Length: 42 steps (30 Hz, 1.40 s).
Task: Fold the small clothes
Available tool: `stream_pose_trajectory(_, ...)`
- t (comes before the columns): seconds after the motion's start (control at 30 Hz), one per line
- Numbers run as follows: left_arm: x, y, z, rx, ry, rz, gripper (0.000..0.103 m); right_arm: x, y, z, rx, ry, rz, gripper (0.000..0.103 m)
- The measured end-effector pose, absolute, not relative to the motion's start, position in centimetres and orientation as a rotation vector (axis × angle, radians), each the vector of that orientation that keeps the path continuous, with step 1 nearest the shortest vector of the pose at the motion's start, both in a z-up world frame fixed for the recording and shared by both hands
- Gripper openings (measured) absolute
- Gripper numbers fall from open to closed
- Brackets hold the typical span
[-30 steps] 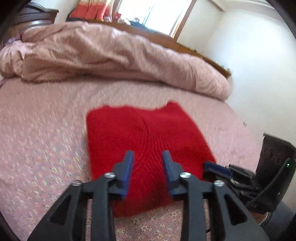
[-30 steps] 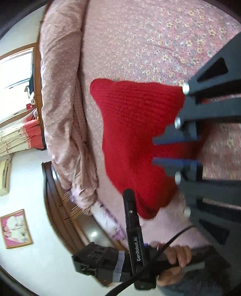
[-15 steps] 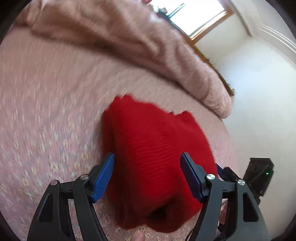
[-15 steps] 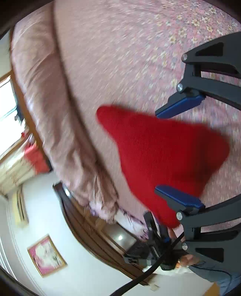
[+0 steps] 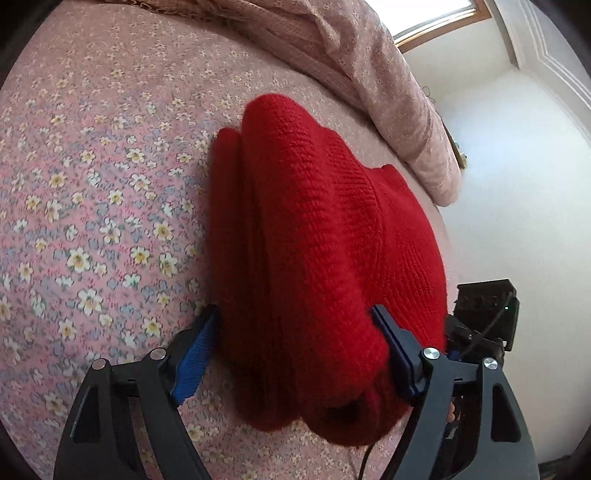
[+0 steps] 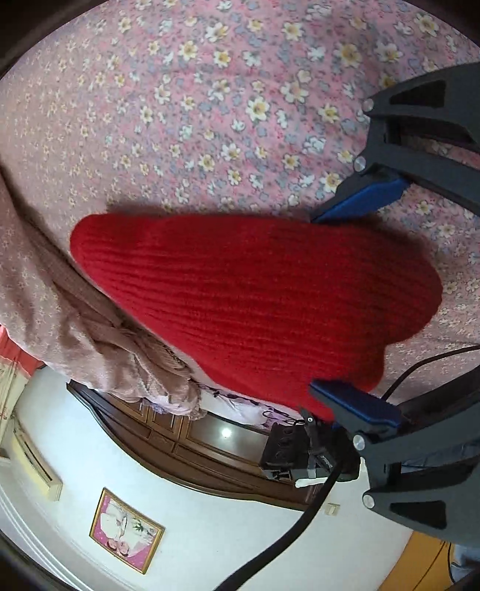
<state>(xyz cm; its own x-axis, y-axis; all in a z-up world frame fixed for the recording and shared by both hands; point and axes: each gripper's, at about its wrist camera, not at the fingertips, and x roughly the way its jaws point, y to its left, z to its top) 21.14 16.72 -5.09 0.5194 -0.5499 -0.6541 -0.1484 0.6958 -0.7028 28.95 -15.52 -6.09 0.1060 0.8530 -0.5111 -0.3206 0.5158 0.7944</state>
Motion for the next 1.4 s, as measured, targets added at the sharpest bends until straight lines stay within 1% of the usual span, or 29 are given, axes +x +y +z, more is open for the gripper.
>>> stream_pose_trajectory(0.03,21.0,16.8,-5.2,-0.804,1.018,-0.273,0.076,29.0,-15.5,-6.2,0.576,1.160,0.938,0.087)
stream_pose_trajectory(0.13,21.5,16.8,-5.4,-0.823,1.008,-0.276,0.082,29.3,-15.0,-6.2,0.590,1.163,0.939,0.088)
stream_pose_trajectory(0.2,22.5,16.3,-5.3,-0.803,0.997,-0.274,0.088,29.5,-14.6,-6.4,0.598,1.159,0.940,0.089)
stream_pose_trajectory(0.27,23.3,15.3,-5.1,-0.757,0.981,-0.272,0.092,29.6,-14.1,-6.5,0.596,1.151,0.940,0.091)
stream_pose_trajectory(0.37,23.3,14.9,-5.0,-0.715,0.960,-0.266,0.092,29.7,-13.9,-6.3,0.596,1.140,0.944,0.091)
stream_pose_trajectory(0.5,22.5,15.5,-5.3,-0.742,0.958,-0.280,0.086,30.2,-14.2,-6.4,0.638,1.138,0.942,0.091)
stream_pose_trajectory(0.73,22.5,15.8,-5.3,-0.745,0.959,-0.277,0.083,30.8,-14.9,-6.7,0.714,1.153,0.930,0.094)
stream_pose_trajectory(0.83,22.9,15.1,-5.1,-0.744,0.957,-0.280,0.078,30.9,-14.8,-6.8,0.716,1.159,0.918,0.094)
stream_pose_trajectory(0.87,22.6,15.5,-5.2,-0.746,0.955,-0.282,0.073,30.8,-14.5,-6.8,0.688,1.162,0.895,0.091)
stream_pose_trajectory(0.9,22.5,15.6,-5.2,-0.750,0.953,-0.283,0.067,30.8,-14.0,-6.7,0.665,1.168,0.883,0.080)
stream_pose_trajectory(0.93,22.3,15.8,-5.3,-0.754,0.952,-0.286,0.064,30.7,-13.7,-6.7,0.646,1.165,0.879,0.075)
stream_pose_trajectory(1.0,22.0,16.1,-5.4,-0.760,0.943,-0.299,0.055,30.4,-13.7,-6.5,0.618,1.141,0.890,0.068)
stream_pose_trajectory(1.03,21.9,16.1,-5.3,-0.758,0.937,-0.302,0.053,30.3,-13.5,-6.2,0.588,1.134,0.894,0.065)
stream_pose_trajectory(1.1,21.0,16.8,-5.4,-0.744,0.926,-0.302,0.047,29.8,-12.9,-5.2,0.506,1.087,0.898,0.062)
stream_pose_trajectory(1.17,20.5,16.7,-5.0,-0.725,0.903,-0.298,0.044,29.3,-12.4,-4.3,0.435,1.040,0.902,0.061)
stream_pose_trajectory(1.4,19.7,16.1,-1.9,-0.651,0.764,-0.308,0.042,28.9,-12.3,-1.9,0.364,0.915,0.895,0.059)
